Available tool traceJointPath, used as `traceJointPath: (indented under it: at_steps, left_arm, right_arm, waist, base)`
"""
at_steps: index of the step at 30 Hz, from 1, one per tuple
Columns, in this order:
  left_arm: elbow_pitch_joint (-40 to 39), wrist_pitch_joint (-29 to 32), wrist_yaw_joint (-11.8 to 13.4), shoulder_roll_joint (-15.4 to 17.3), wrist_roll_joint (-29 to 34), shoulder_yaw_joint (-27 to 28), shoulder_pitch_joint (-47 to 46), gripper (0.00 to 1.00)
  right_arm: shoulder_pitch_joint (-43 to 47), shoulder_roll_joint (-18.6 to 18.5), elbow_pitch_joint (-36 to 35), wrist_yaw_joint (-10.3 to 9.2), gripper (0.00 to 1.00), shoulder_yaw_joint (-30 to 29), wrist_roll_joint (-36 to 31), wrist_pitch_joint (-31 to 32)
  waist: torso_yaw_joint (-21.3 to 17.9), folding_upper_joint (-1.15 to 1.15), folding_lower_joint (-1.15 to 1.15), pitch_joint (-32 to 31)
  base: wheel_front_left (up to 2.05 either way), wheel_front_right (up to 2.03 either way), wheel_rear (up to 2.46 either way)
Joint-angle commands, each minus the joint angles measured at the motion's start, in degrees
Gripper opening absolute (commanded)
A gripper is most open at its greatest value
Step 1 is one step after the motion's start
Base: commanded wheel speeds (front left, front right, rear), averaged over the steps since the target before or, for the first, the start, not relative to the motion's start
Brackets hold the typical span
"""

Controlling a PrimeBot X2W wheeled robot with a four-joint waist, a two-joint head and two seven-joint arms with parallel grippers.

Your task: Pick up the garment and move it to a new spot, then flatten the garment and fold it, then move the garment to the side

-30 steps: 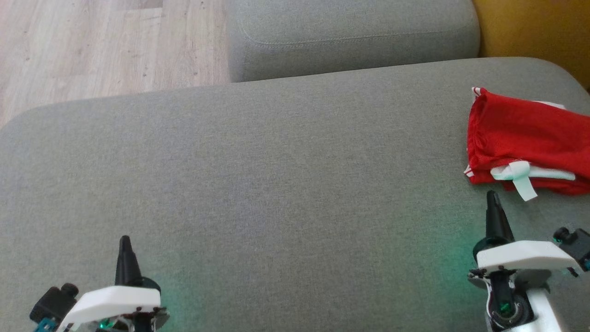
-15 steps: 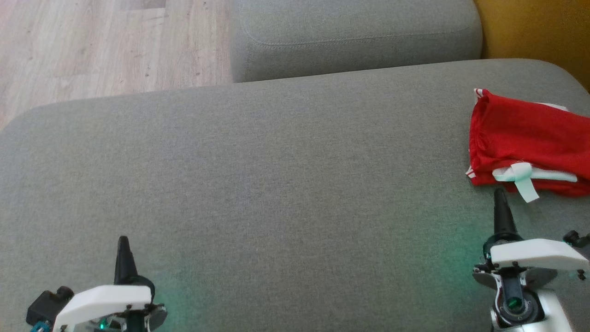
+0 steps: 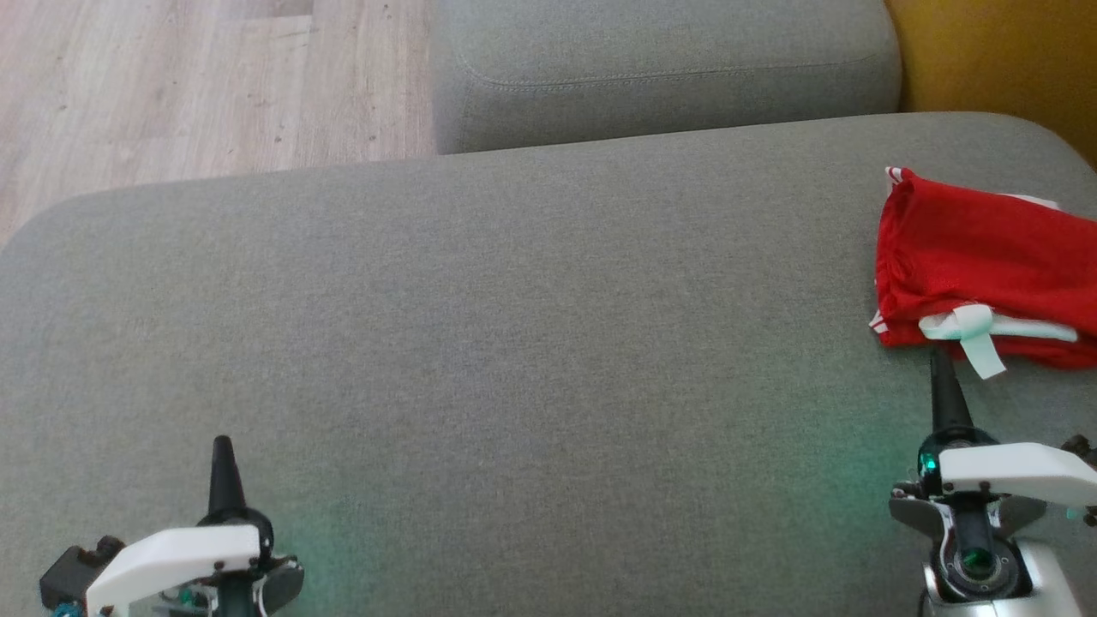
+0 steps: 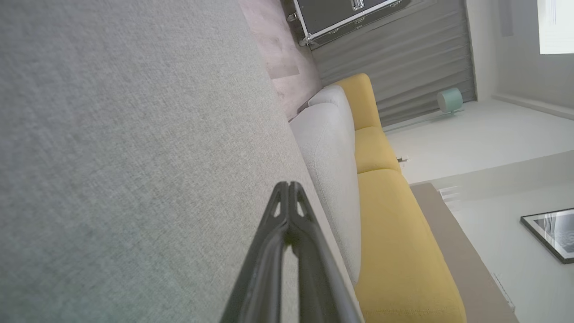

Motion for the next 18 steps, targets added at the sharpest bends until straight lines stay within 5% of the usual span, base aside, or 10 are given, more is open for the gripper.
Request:
traceJointPath:
  at_steps: [1,18]
  left_arm:
    - [-2.05,0.43,-0.52,0.38,-1.26,1.80,-3.25,0.00]
    - [-3.16,3.29,-1.06,0.44,-10.58,3.21,-3.61,0.00]
  right_arm:
    - [-1.00,-0.18,-2.47,-0.03,0.00,0.55,1.69,0.44]
    - [-0.51,-0.15,-4.33,-0.04,0.00,-0.84,12.70,3.24]
  waist:
    - [0.03,0.00,0.00,-0.01]
    - [0.45,0.00,0.00,-0.14]
  base:
    - [0.00,0.00,0.00]
    - [0.00,0.00,0.00]
